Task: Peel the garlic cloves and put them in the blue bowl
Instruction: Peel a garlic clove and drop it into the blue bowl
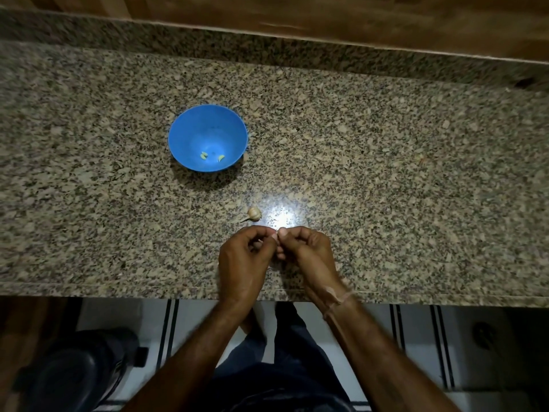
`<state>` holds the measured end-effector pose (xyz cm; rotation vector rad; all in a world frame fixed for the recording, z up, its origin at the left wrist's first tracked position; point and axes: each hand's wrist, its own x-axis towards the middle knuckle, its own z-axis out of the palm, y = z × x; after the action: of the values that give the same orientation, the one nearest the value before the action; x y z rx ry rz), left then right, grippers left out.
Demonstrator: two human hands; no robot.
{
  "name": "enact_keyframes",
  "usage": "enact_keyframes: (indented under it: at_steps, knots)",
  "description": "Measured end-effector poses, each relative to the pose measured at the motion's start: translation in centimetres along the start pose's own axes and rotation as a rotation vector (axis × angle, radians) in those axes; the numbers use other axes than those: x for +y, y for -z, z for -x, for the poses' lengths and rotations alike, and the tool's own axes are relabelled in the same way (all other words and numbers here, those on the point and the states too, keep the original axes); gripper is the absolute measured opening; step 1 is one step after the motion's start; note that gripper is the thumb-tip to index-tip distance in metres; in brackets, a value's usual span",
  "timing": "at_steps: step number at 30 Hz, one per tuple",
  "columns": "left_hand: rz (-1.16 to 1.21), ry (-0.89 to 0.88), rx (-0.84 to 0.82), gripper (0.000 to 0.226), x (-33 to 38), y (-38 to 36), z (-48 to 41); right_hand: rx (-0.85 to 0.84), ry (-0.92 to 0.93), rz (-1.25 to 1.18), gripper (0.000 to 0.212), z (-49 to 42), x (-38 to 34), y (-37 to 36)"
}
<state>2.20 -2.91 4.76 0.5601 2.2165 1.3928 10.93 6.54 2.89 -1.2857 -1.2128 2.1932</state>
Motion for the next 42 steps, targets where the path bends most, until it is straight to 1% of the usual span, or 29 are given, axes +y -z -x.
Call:
enact_keyframes:
  at_steps: [4,7,12,17,19,23,26,31,42]
  knots:
    - [-0.012,-0.017,0.004,0.009,0.8,0.0,0.1,0.011,0.056,0.062,0.021,-0.3,0.4,0.2]
    - [0.006,-0.009,-0.012,0.01,1.0,0.0,0.0,0.039,0.079,0.07,0.022,-0.2,0.4,0.1]
    - [0.007,-0.043,-0.051,0.012,0.4,0.4,-0.5,0.056,0.073,0.068,0.017,0.2,-0.2,0.1]
    - [-0.015,-0.087,-0.085,0.009,0.1,0.7,-1.1,0.053,0.05,0.088,0.019,-0.2,-0.5,0.2]
    - [-0.025,-0.095,-0.092,0.008,0.0,0.8,-1.4,0.049,0.077,0.138,0.02,-0.3,-0.7,0.2]
    - [-0.063,-0.125,-0.139,0.007,0.1,1.2,-1.9,0.053,0.219,0.323,0.023,-0.3,-1.2,0.6]
    - [-0.071,-0.116,-0.188,0.008,0.0,1.4,-2.4,0.067,0.279,0.437,0.024,-0.3,-1.3,0.8]
    - [-0.103,-0.115,-0.211,0.006,0.1,1.5,-2.4,0.065,0.31,0.522,0.026,-0.6,-1.2,1.3]
    - [-0.105,-0.01,-0.182,0.006,-0.1,0.5,-2.3,0.055,0.345,0.641,0.029,-1.3,-0.5,1.8]
